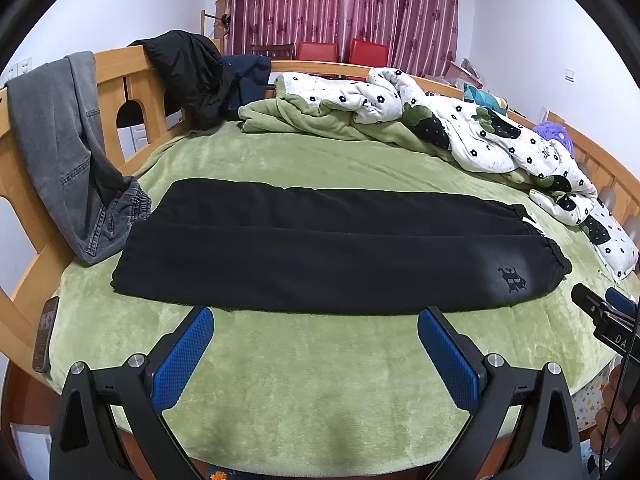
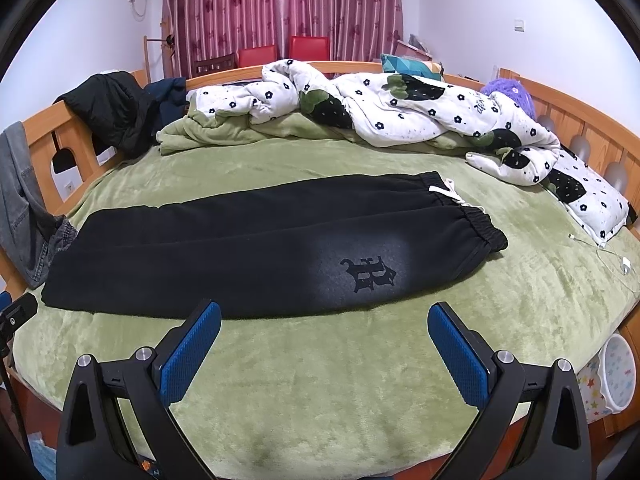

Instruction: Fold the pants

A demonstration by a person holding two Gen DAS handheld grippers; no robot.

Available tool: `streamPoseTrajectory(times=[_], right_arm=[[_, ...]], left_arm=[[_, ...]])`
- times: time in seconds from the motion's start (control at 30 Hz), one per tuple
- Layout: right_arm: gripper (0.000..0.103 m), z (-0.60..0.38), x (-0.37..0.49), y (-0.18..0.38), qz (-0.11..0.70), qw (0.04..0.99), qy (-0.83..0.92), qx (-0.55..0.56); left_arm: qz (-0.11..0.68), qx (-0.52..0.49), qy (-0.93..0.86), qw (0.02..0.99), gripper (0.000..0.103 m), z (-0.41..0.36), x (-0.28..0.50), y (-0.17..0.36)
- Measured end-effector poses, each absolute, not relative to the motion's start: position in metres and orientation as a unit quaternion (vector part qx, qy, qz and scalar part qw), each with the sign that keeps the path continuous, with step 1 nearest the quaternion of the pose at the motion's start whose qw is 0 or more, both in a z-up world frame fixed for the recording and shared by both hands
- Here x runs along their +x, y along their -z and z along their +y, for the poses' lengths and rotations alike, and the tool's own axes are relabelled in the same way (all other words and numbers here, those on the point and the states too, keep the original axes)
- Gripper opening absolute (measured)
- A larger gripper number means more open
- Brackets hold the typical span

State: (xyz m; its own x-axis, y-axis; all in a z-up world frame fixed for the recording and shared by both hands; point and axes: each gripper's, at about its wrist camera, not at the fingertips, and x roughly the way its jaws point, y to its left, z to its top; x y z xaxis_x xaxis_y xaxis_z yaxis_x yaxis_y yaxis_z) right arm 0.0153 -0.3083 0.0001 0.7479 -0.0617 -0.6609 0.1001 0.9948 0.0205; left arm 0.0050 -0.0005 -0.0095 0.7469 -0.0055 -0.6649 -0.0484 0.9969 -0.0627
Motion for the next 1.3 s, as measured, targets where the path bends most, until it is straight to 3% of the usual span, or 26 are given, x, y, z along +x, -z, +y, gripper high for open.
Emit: streamPoseTrajectory(times=[1.3], right_arm=[[0.102,-0.3102,0.0180,-0.0013,0.348,0.936,0.048,0.029]], left_arm=[[0.356,-0.043,-0.011,0.933,0.103,0.0020,0.0045,0.0115]])
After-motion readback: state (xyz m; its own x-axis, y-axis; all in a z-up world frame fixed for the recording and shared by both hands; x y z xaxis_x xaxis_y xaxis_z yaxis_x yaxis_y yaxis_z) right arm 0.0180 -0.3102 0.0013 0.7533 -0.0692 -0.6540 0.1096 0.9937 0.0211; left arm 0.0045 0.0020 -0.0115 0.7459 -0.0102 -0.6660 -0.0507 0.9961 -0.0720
